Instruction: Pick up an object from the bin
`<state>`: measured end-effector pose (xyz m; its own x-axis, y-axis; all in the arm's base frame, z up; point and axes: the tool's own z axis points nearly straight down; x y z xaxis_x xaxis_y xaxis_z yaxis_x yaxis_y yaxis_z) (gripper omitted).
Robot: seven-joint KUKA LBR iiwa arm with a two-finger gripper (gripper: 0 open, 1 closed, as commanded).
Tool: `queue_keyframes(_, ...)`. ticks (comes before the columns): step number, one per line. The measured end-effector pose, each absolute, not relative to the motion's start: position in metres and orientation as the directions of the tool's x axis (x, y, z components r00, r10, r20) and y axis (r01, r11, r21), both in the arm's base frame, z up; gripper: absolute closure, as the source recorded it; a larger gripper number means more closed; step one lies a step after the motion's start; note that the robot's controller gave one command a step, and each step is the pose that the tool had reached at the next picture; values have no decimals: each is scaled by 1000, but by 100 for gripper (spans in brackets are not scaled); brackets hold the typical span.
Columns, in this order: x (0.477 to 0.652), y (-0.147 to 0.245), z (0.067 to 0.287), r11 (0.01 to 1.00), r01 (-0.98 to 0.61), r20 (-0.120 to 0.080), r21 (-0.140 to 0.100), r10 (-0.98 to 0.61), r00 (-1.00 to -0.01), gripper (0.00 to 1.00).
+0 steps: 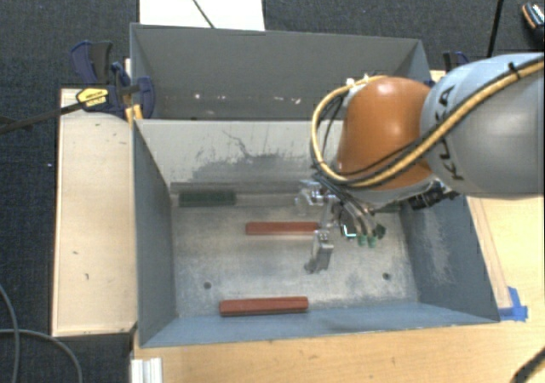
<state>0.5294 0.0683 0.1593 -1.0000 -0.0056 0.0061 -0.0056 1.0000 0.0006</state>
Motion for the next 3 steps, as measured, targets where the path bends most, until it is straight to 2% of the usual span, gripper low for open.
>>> queue_keyframes(1, 574, 68, 66, 1000, 24, 1, 1, 24, -1000, 0)
queue_keyframes(2, 574, 68, 71, 1000, 27, -3, 2, 27, -1000, 100)
queue_keyframes(3, 564, 62, 248, 981, -194, -11, -1, -194, -981, 100)
